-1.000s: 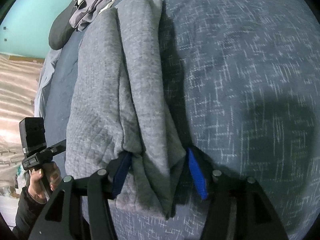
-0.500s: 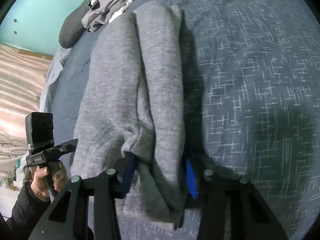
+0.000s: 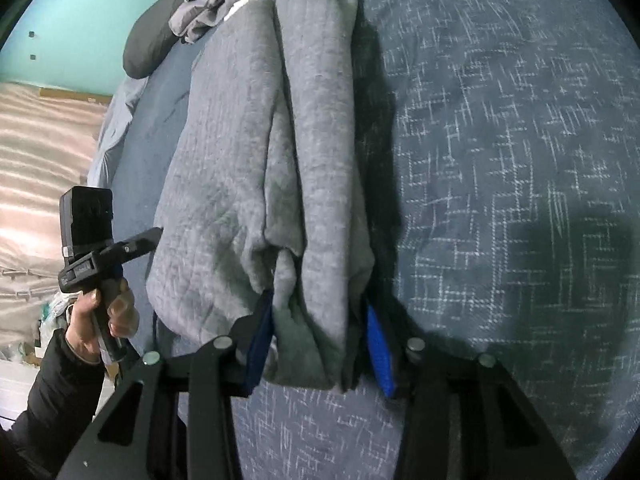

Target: Fold clothes

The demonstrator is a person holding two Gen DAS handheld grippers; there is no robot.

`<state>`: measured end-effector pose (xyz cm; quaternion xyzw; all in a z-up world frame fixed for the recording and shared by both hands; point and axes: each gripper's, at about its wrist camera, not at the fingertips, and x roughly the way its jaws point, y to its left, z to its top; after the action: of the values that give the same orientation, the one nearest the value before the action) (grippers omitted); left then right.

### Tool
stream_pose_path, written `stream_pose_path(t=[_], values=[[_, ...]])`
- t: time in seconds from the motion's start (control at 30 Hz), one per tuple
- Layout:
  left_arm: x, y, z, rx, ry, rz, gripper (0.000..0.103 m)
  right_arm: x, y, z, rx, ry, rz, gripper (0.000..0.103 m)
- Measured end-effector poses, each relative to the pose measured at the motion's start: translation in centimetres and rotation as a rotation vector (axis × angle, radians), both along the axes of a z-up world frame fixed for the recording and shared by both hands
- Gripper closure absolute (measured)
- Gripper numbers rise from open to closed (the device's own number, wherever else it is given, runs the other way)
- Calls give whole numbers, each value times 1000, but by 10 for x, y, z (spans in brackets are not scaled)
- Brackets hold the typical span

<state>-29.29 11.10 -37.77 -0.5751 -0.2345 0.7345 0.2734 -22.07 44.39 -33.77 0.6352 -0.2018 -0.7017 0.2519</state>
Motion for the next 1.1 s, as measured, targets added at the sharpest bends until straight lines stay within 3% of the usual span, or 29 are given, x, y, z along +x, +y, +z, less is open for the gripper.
stream_pose_path(t=[0.2,0.43,0.53,0.63,0.83,1.0,1.1], values=[[-1,0,2,-10,4,-8,34,-20,-3,18,-37,76,-81,59],[-1,0,3,-22,10,-9,34,-27,-37,5,76,72,-18,58],[0,-1,5,-25,13,-13,34,-31,-31,1,78,76,-32,60],[0,-2,4,-25,14,-17,34,-23,-20,-1,70,80,-43,79],[0,-2,6,-35,18,-17,34,-5,-3,1,62,113,-52,96],[0,-4,7,-38,19,-19,34,-1,-12,8,102,152,-28,98],[0,-6,7,-36,16,-17,34,-3,-5,5,76,142,-49,99]])
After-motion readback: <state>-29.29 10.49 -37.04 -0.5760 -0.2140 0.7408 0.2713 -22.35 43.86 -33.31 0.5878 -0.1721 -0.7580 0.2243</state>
